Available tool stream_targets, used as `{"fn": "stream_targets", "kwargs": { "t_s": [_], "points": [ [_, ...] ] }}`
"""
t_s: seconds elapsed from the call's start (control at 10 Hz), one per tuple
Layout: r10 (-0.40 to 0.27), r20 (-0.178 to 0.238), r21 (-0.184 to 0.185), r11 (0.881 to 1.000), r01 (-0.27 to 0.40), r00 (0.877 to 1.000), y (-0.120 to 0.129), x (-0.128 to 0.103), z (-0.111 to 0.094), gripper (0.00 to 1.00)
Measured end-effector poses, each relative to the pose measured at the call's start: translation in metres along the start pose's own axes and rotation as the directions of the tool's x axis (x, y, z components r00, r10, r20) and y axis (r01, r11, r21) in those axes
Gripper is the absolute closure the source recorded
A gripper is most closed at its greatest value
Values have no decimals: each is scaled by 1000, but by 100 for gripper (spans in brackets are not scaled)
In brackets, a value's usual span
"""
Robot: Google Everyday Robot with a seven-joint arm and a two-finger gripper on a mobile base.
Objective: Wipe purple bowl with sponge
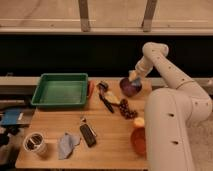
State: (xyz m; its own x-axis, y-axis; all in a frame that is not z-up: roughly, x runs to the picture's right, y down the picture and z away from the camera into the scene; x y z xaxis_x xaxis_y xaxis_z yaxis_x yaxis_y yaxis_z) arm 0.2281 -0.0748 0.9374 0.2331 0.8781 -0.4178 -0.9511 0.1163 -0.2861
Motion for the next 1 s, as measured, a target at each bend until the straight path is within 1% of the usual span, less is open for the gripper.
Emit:
{"fn": "stream_targets", "kwargs": {
  "t_s": [0.2, 0.6, 0.7, 0.8, 0.9, 1.0],
  "points": [
    [-10, -6, 1, 1000, 10, 1000, -2, -5, -3, 91],
    [-13, -10, -2, 1000, 13, 1000, -1, -3, -3, 91],
    [-3, -16, -12, 1000, 3, 1000, -1, 4, -2, 91],
    [28, -24, -25, 999, -28, 999, -4, 16, -2, 91],
    [60, -38, -41, 997, -62, 997, -14, 32, 5, 91],
    [72, -45, -49, 996, -74, 996, -19, 41, 9, 91]
  ]
}}
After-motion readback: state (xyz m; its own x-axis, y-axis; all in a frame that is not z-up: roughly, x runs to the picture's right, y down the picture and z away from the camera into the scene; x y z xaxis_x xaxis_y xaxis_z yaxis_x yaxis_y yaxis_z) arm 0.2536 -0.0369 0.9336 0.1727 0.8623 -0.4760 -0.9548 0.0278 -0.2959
